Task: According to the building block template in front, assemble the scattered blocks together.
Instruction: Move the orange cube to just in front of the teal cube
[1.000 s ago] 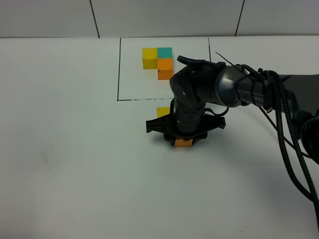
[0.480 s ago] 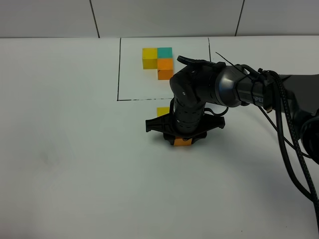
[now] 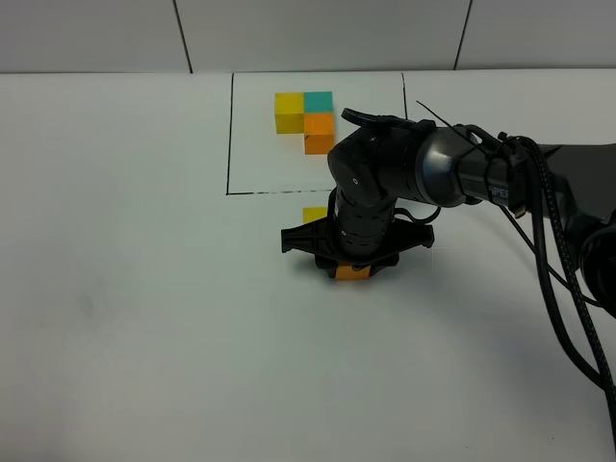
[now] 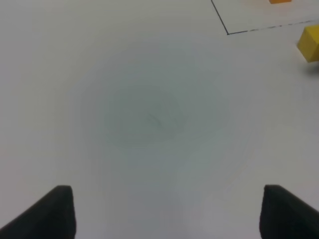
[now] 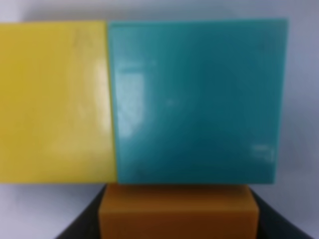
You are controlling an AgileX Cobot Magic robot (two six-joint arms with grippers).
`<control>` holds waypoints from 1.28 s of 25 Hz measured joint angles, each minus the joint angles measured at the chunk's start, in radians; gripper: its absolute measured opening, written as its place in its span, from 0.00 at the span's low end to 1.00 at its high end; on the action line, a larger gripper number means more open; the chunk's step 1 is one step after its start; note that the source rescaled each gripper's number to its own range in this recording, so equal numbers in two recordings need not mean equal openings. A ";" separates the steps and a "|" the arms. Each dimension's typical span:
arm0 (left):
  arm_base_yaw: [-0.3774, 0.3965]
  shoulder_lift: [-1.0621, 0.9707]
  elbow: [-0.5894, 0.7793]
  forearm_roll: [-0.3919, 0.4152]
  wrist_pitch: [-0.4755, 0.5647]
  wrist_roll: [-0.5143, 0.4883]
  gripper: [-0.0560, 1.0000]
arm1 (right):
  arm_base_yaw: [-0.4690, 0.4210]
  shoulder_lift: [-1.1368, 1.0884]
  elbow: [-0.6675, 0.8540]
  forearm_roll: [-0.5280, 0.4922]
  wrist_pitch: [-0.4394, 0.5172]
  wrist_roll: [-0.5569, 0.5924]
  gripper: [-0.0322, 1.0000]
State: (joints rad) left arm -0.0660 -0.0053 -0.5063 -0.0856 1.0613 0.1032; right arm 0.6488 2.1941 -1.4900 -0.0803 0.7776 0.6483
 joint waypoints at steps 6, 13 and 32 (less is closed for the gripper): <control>0.000 0.000 0.000 0.000 0.000 -0.001 0.77 | 0.000 0.000 0.000 -0.001 0.000 0.001 0.04; 0.000 0.000 0.000 0.000 0.000 -0.001 0.77 | -0.001 0.001 0.000 -0.021 0.001 0.002 0.04; 0.000 0.000 0.000 0.000 0.000 -0.002 0.77 | -0.001 0.015 -0.011 -0.009 0.012 0.000 0.04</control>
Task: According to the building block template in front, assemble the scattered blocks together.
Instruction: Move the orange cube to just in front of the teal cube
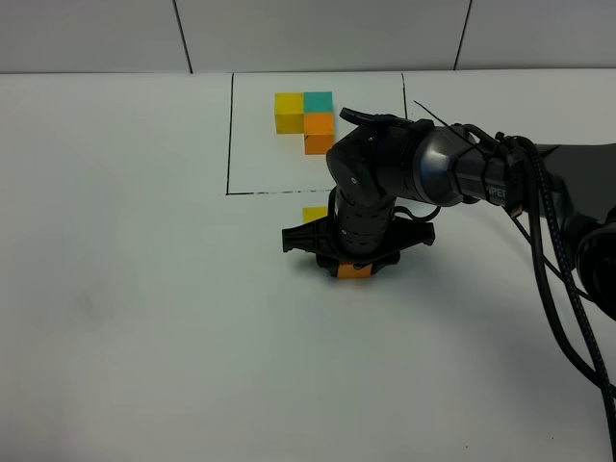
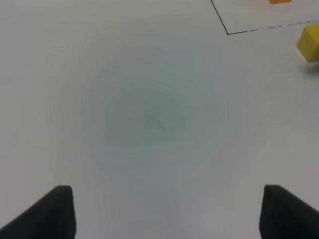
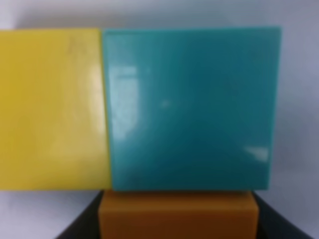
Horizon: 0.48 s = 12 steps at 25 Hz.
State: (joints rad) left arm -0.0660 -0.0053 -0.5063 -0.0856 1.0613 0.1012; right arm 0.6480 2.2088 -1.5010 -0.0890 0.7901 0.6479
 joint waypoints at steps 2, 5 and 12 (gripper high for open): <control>0.000 0.000 0.000 0.000 0.000 0.000 0.77 | 0.000 0.000 0.000 0.000 0.000 0.000 0.04; 0.000 0.000 0.000 0.000 0.000 0.000 0.77 | 0.000 0.000 0.000 0.001 0.000 0.000 0.04; 0.000 0.000 0.000 0.000 0.000 0.001 0.77 | 0.000 0.000 0.000 0.001 -0.001 -0.002 0.04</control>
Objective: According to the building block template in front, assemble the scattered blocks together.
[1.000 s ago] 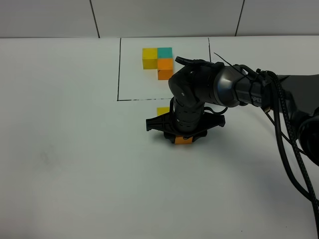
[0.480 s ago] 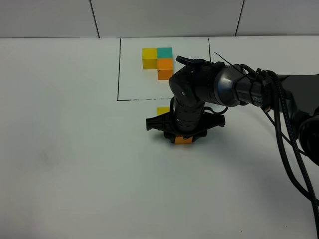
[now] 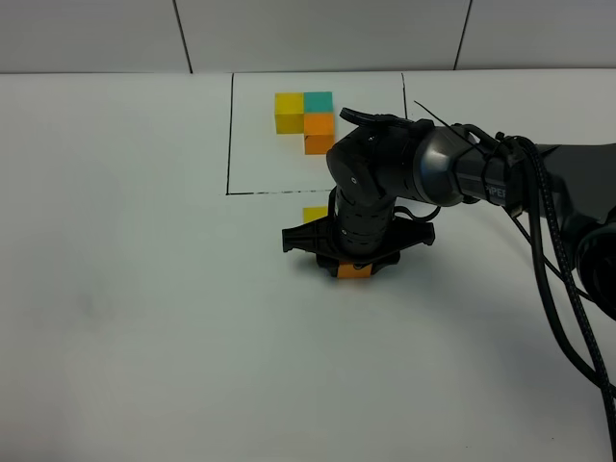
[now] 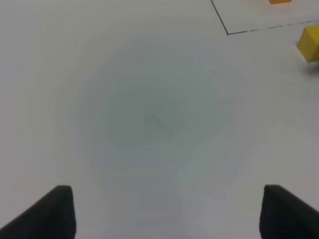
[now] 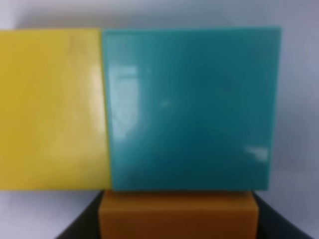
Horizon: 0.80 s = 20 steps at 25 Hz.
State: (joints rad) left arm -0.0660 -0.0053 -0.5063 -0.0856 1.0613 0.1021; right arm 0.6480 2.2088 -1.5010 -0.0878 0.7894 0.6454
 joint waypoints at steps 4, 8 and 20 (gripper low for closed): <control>0.000 0.000 0.000 0.000 0.000 0.000 0.77 | 0.000 0.000 0.000 0.003 0.000 -0.013 0.05; 0.000 0.000 0.000 0.000 0.000 0.000 0.77 | -0.001 -0.003 0.000 0.008 -0.004 -0.023 0.13; 0.000 0.000 0.000 0.000 0.000 0.000 0.77 | -0.005 -0.042 0.007 0.028 -0.022 -0.139 0.95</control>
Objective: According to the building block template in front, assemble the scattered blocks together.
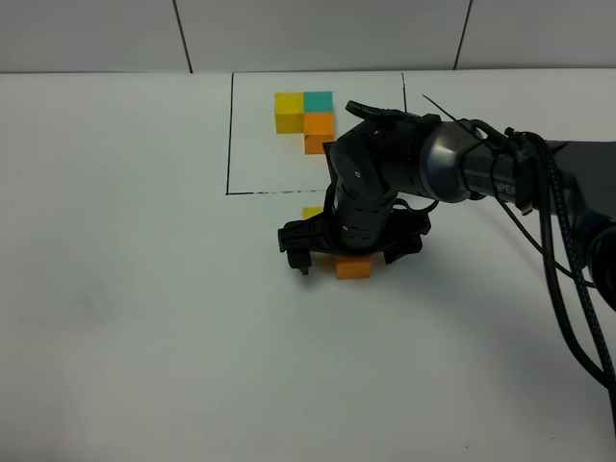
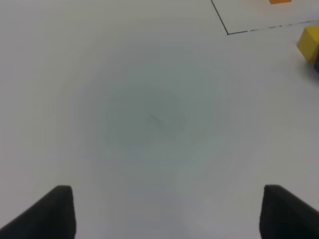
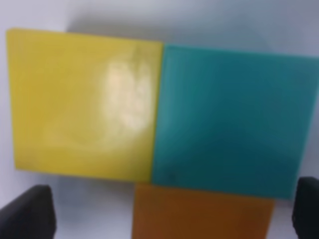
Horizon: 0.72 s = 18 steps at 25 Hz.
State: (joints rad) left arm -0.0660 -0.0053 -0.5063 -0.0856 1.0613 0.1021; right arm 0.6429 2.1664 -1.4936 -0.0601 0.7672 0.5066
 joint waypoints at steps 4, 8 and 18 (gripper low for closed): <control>0.000 0.000 0.000 0.000 0.000 0.000 0.77 | 0.000 -0.074 0.001 -0.015 0.043 -0.034 0.99; 0.000 0.000 0.000 0.000 0.000 0.000 0.77 | -0.003 -0.186 0.002 -0.041 0.086 -0.059 0.99; 0.000 0.000 0.000 0.000 0.000 0.000 0.77 | -0.089 -0.364 0.159 -0.104 0.117 -0.072 1.00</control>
State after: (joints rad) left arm -0.0660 -0.0053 -0.5063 -0.0856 1.0613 0.1021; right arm 0.5541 1.8024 -1.3345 -0.1641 0.8843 0.4346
